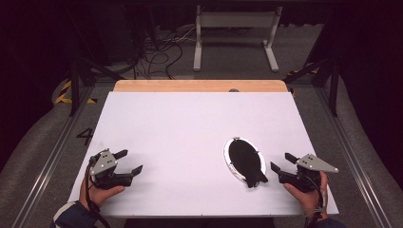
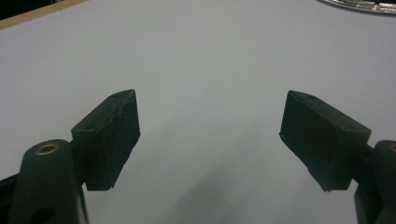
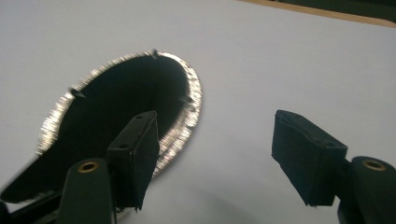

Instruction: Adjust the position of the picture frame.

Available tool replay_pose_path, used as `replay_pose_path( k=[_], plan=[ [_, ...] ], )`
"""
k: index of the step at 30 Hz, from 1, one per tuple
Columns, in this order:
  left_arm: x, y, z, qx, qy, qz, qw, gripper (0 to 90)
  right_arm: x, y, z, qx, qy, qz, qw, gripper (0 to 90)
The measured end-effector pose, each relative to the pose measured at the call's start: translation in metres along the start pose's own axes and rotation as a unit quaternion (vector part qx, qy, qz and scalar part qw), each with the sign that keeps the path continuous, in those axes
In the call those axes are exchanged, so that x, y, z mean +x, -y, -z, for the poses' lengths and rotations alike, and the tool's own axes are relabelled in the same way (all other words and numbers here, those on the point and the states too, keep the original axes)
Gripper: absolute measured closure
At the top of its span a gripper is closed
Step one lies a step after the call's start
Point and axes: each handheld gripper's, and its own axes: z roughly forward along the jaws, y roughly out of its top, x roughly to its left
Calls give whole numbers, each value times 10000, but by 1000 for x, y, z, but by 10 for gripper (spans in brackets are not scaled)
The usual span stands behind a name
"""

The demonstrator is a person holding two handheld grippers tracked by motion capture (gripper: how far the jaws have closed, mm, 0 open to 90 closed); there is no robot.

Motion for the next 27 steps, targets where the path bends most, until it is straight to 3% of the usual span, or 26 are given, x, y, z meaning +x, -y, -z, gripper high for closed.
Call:
replay_pose_path(
  k=[1, 8, 17, 27],
  plan=[
    [0, 0, -1, 3, 2, -21, 10000, 203, 1, -1, 0, -38, -57, -68, 10000, 319],
    [-2, 1, -2, 42, 26, -110, 9999, 207, 15, -7, -8, 161, -54, 239, 9996, 323],
    [-4, 0, -2, 36, 57, -157, 9999, 211, 9, -4, -5, 178, 127, 190, 9996, 331],
    [-5, 0, -4, 98, 89, -192, 9997, 216, 3, 1, -9, 384, 188, 184, 9989, 462]
  ],
)
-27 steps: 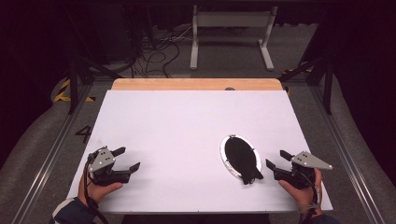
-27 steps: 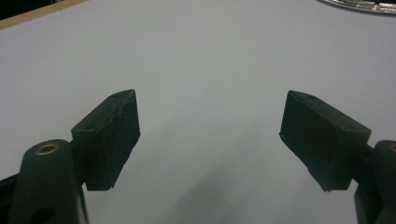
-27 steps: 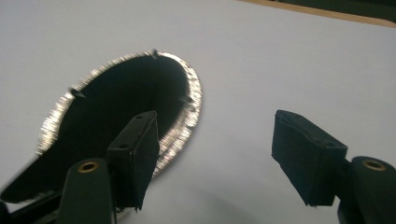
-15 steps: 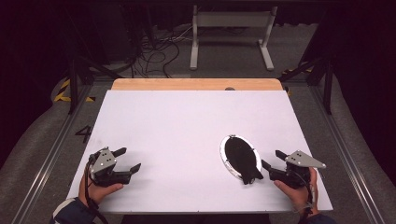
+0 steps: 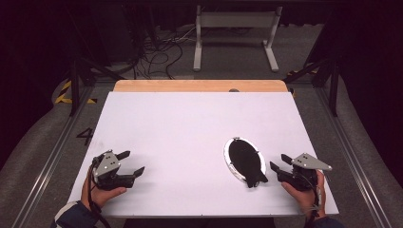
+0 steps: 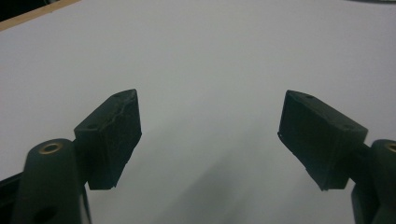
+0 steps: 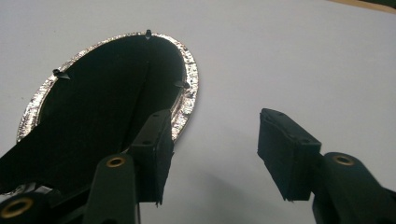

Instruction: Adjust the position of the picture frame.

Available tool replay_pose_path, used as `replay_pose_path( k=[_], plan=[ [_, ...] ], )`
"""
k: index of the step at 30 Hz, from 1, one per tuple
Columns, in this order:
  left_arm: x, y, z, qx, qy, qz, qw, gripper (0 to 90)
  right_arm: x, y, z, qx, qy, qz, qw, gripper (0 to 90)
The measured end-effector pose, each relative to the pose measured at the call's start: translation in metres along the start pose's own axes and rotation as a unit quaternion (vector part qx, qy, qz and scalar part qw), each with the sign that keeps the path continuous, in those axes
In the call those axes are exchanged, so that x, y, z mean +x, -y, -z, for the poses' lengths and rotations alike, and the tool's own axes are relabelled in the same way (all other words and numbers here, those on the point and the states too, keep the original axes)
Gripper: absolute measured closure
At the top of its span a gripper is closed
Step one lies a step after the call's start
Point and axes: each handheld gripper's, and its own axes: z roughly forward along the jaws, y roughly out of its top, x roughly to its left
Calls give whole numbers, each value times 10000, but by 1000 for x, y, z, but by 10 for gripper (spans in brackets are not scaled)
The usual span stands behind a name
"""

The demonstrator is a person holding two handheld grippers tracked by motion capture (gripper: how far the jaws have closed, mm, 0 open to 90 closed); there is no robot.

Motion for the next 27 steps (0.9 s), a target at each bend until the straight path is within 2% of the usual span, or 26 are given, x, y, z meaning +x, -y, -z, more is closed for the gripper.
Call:
replay_pose_path(
  k=[1, 4, 5, 6, 7, 9, 12, 13, 14, 16, 18, 20, 23, 27],
  plan=[
    [0, 0, 0, 0, 0, 0, 10000, 216, 0, 0, 0, 0, 0, 0, 10000, 462],
    [-2, -1, -3, 69, 8, -19, 10000, 219, 0, 1, -3, 154, -56, -25, 9999, 584],
    [-2, -1, -3, 69, 8, -19, 10000, 231, 0, 1, -3, 154, -56, -25, 9999, 584],
    [-4, -1, -4, 99, 49, -7, 9999, 274, 2, 1, -5, 268, -157, 38, 9995, 697],
    [-5, -1, -5, 122, 88, -23, 9999, 309, 3, 1, -6, 344, -216, 77, 9991, 741],
    [-6, -2, -6, 186, 160, -60, 9997, 391, 4, 1, -7, 428, -325, 165, 9984, 801],
    [-6, -2, -9, 297, 395, -49, 9988, 576, 8, 0, -10, 588, -394, 254, 9972, 877],
    [-6, -2, -9, 297, 395, -49, 9988, 647, 9, 0, -11, 643, -428, 280, 9966, 893],
    [-6, -3, -12, 347, 553, -67, 9978, 702, 10, 0, -13, 727, -442, 290, 9960, 900],
    [-7, -5, -15, 398, 699, -50, 9967, 753, 11, 0, -16, 779, -438, 303, 9955, 900],
    [-7, -6, -17, 469, 730, -92, 9962, 814, 12, -1, -17, 789, -477, 256, 9954, 900],
    [-7, -7, -22, 538, 779, -94, 9955, 836, 13, -3, -20, 812, -560, 215, 9949, 900],
    [-9, -12, -29, 570, 870, -119, 9945, 881, 17, -8, -25, 866, -383, 202, 9953, 900],
    [-14, -18, -40, 647, 966, -237, 9929, 887, 23, -12, -32, 843, -420, 216, 9953, 900]
  ],
)
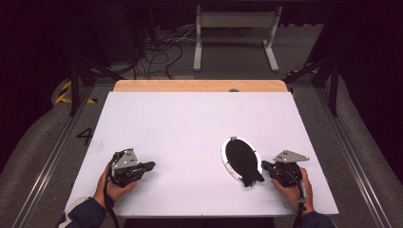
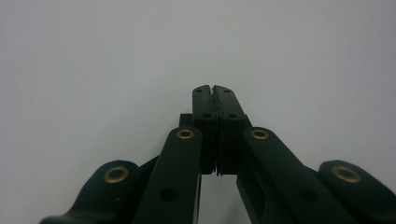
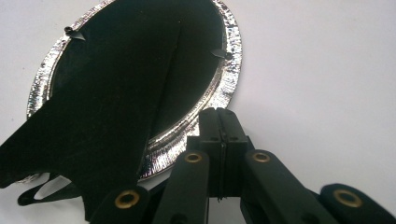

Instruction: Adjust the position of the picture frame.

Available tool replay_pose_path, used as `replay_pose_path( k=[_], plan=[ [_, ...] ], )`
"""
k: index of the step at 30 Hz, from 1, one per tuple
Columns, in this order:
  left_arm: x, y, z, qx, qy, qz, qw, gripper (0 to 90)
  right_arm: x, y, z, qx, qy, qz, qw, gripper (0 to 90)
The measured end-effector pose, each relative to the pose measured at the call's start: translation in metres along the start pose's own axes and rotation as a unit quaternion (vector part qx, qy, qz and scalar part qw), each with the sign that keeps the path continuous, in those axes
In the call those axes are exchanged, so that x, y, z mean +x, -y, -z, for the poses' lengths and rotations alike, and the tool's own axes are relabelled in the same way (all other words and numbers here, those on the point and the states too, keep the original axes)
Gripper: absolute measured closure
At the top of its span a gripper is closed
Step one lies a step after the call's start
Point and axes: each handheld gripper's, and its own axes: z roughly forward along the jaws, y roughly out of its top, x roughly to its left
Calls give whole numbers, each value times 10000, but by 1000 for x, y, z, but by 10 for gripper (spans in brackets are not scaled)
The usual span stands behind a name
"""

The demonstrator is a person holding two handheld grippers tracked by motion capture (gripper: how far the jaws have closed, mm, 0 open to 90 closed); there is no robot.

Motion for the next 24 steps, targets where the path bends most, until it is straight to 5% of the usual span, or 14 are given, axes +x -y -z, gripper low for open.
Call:
replay_pose_path(
  k=[8, 24],
  plan=[
    [-7, -18, -27, 193, 247, -290, 9991, 890, 18, -12, -12, 2, -60, 262, 9996, 900],
    [-8, -37, -54, 297, 444, -391, 9978, 897, 41, -27, -28, 10, -182, 497, 9986, 900]
  ],
)
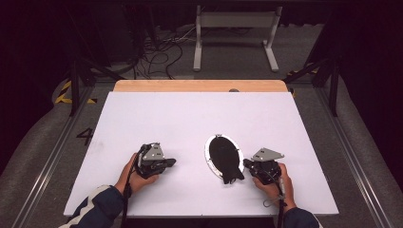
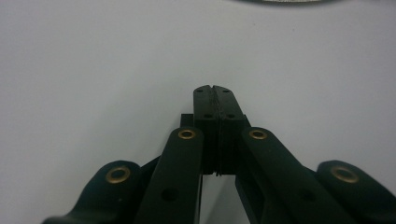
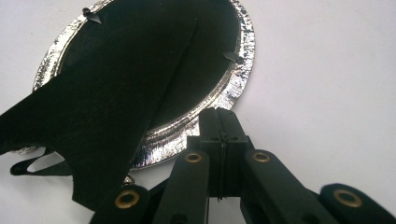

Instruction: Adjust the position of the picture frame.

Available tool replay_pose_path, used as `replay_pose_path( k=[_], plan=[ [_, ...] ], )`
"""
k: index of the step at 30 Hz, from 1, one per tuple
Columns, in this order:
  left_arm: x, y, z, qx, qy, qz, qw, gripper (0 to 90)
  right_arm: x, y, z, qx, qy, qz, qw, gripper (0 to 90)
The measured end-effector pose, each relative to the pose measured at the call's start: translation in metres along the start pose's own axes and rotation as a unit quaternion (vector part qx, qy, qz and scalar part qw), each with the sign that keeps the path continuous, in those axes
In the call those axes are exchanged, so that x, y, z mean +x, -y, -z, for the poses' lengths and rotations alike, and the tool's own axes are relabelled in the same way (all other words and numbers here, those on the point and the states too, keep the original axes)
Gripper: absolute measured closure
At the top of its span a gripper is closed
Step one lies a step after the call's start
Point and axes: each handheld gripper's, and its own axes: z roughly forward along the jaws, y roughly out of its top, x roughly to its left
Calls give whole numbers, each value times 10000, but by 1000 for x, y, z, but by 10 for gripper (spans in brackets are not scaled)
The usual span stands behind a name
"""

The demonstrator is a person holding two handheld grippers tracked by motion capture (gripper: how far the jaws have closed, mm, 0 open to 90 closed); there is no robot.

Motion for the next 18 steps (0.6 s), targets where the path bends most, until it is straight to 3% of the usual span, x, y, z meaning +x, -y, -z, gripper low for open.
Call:
replay_pose_path(
  k=[6, 13, 18],
  plan=[
    [2, -7, -6, -15, 26, 42, 10000, 898, 9, -6, -6, -10, -53, 89, 9999, 900],
    [0, -17, -15, 0, 31, -102, 9999, 896, 20, -14, -13, -7, -72, 170, 9998, 900],
    [0, -22, -20, -21, 65, -91, 9999, 895, 25, -18, -17, -14, -99, 166, 9998, 900]
  ],
)
